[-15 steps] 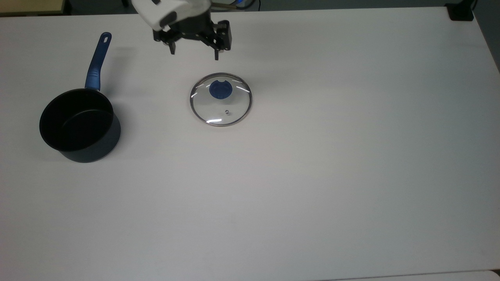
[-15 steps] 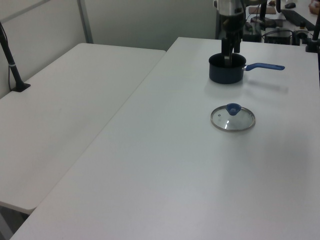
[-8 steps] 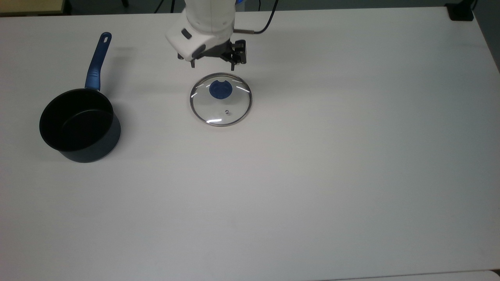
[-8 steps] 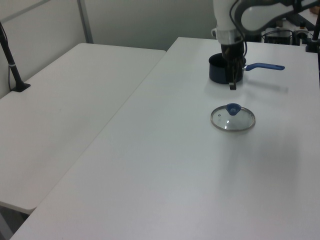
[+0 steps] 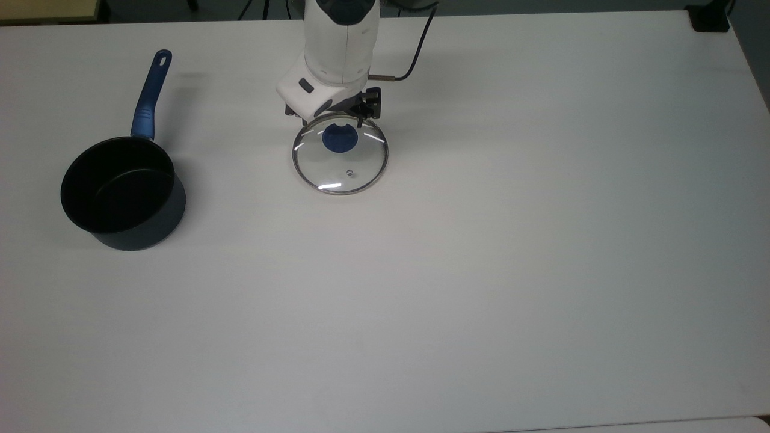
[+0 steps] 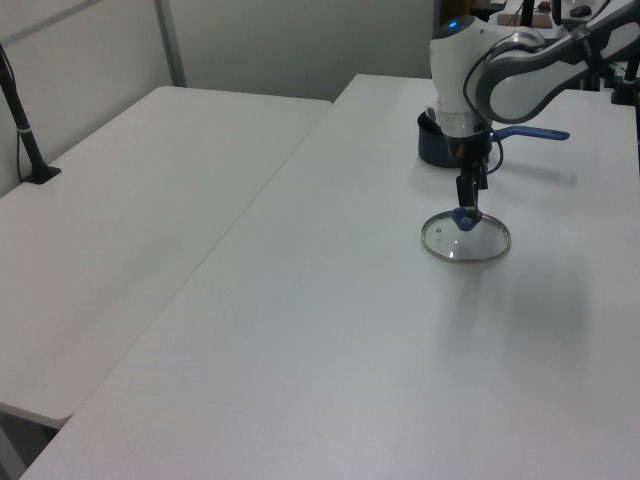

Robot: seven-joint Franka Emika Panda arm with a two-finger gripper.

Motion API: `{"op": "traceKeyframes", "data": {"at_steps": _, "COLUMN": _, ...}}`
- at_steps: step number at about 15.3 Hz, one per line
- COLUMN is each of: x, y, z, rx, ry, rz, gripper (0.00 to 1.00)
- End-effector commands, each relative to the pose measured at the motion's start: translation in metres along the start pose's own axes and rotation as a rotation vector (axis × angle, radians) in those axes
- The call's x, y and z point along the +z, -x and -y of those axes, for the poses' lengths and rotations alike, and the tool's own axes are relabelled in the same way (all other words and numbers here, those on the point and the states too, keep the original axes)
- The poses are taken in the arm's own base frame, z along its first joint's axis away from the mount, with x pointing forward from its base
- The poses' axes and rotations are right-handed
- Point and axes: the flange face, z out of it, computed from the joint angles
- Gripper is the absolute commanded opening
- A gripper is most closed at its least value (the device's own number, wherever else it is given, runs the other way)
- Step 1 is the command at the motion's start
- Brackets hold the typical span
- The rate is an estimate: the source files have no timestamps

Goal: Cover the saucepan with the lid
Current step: 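Close the gripper on the blue knob and lift the glass lid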

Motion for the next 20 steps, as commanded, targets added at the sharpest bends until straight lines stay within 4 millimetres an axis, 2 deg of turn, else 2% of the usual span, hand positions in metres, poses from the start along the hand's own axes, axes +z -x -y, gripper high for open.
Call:
{"op": "traceKeyframes", "data": {"at_steps": 1, "x": 0.012, "y": -0.005, "z": 0.004, "rx": -0.005, "ry": 0.011, "rz": -0.035, "gripper": 0.97}}
{"op": "traceKeyframes", "data": {"at_steps": 5, "x": 0.013, "y": -0.011, "z": 0.007, "rx": 0.030, "ry": 0.008, "rz": -0.065, "gripper": 0.97}}
{"op": "traceKeyframes", "data": {"at_steps": 8, "x": 0.022, "y": -0.015, "z": 0.014, "rx": 0.042, "ry": 0.009, "rz": -0.057, "gripper": 0.97}}
{"op": "traceKeyframes", "data": {"at_steps": 11, "x": 0.024, "y": -0.015, "z": 0.016, "rx": 0.038, "ry": 0.010, "rz": -0.053, "gripper": 0.93}}
{"op": "traceKeyframes", "data": {"at_steps": 15, "x": 0.023, "y": -0.016, "z": 0.016, "rx": 0.038, "ry": 0.009, "rz": -0.058, "gripper": 0.77}}
{"op": "traceKeyframes", "data": {"at_steps": 20, "x": 0.022, "y": -0.016, "z": 0.016, "rx": 0.038, "ry": 0.009, "rz": -0.059, "gripper": 0.47}}
